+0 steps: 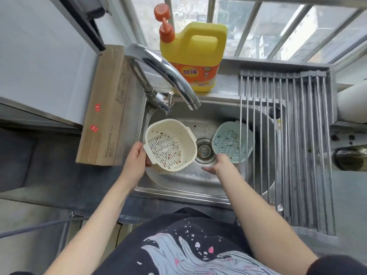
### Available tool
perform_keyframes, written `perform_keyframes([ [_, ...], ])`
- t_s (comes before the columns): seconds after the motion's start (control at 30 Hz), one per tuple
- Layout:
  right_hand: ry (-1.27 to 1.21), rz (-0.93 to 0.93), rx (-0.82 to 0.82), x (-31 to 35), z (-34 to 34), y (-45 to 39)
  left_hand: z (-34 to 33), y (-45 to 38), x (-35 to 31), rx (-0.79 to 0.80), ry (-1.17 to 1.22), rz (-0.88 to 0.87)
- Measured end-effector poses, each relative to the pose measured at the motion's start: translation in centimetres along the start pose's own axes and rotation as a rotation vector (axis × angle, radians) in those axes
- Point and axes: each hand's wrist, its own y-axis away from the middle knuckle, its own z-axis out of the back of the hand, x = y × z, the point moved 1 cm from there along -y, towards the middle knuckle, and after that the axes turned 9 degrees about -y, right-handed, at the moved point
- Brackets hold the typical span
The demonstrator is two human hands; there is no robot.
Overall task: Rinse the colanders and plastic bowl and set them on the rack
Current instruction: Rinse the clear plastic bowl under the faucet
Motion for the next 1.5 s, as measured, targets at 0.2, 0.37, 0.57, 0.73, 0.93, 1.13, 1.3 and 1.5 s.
perform_keyframes([
  [0.2, 0.662, 0.322, 0.242, -2.5, 0.0, 3.5, -1.7, -0.7, -1.0, 0.105, -0.13, -0.075],
  [0.37, 0.843, 0.627, 0.116, -2.5, 0.9, 2.8, -1.7, -1.4, -1.3, 0.179, -0.185, -0.104],
  [0.57, 0.771, 0.745, 0.12, -2.8, 0.5, 2.4, -2.0, -1.7, -0.7, 0.201, -0.324, -0.168],
  [0.73, 0.763, 0.774, -0.12, -2.9, 0.9, 1.0, -2.1, -1.6, -0.2, 0.24, -0.298, -0.153],
  [0.93, 0.946, 0.509, -0.041, -3.0, 2.1, 0.3, -2.4, -1.3, 0.1, 0.246, -0.316, -0.168],
  [1.13, 0.902, 0.511, -0.005, -3.2, 1.9, 0.5, -3.1, -1.6, 0.2, 0.247, -0.355, -0.168],
  [1.3, 0.862, 0.572, -0.047, -2.4, 1.7, 1.0, -3.4, -2.0, 0.7, 0.221, -0.397, -0.188],
  [1.5, 0.667, 0.376, -0.005, -2.1, 2.5, 2.0, -3.8, -2.0, 1.0, 0.198, -0.434, -0.187],
])
